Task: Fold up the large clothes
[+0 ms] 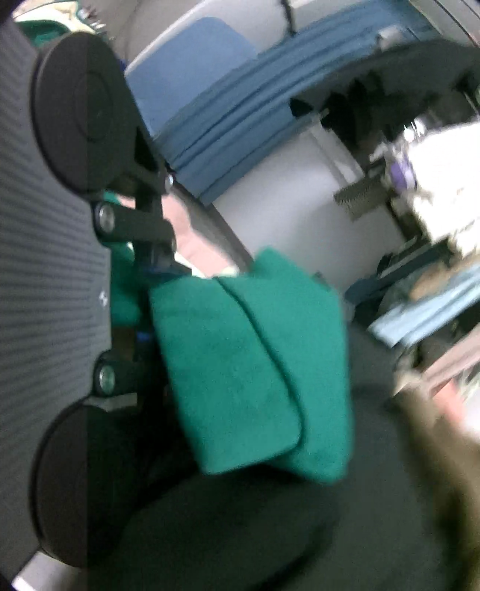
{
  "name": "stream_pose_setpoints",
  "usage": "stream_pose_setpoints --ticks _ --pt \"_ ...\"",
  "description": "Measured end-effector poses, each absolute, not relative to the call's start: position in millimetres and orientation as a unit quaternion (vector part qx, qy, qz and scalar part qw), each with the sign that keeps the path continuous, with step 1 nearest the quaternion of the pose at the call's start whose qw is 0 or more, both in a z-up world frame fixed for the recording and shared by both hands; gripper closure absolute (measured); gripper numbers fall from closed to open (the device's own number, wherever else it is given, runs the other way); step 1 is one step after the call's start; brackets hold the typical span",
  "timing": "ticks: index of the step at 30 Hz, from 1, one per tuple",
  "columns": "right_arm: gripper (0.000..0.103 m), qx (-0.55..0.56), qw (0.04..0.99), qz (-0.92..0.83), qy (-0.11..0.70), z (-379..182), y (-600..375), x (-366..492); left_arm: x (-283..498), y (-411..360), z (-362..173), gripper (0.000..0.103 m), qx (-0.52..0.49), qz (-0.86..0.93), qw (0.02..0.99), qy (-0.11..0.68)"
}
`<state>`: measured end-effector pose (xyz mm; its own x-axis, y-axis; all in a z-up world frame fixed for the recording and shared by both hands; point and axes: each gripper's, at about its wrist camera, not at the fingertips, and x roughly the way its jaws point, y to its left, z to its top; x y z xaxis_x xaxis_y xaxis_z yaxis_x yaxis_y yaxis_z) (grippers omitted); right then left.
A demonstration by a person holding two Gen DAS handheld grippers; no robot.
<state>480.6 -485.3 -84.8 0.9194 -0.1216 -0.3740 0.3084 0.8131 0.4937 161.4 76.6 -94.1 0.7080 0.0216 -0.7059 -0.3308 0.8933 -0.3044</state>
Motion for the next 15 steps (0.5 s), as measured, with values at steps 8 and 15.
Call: stream_pose_setpoints --ticks 8,15 --pt "0.08 0.113 0.989 -0.042 0.091 37.1 -399.2 419.2 145.7 93.2 -78.6 0.043 -0.236 0.092 0.905 0.34" --pt "0.08 -0.112 0.992 0.055 0.019 75.8 -247.5 317.6 113.6 109.6 -60.9 0.043 -0.249 0.077 0.916 0.303"
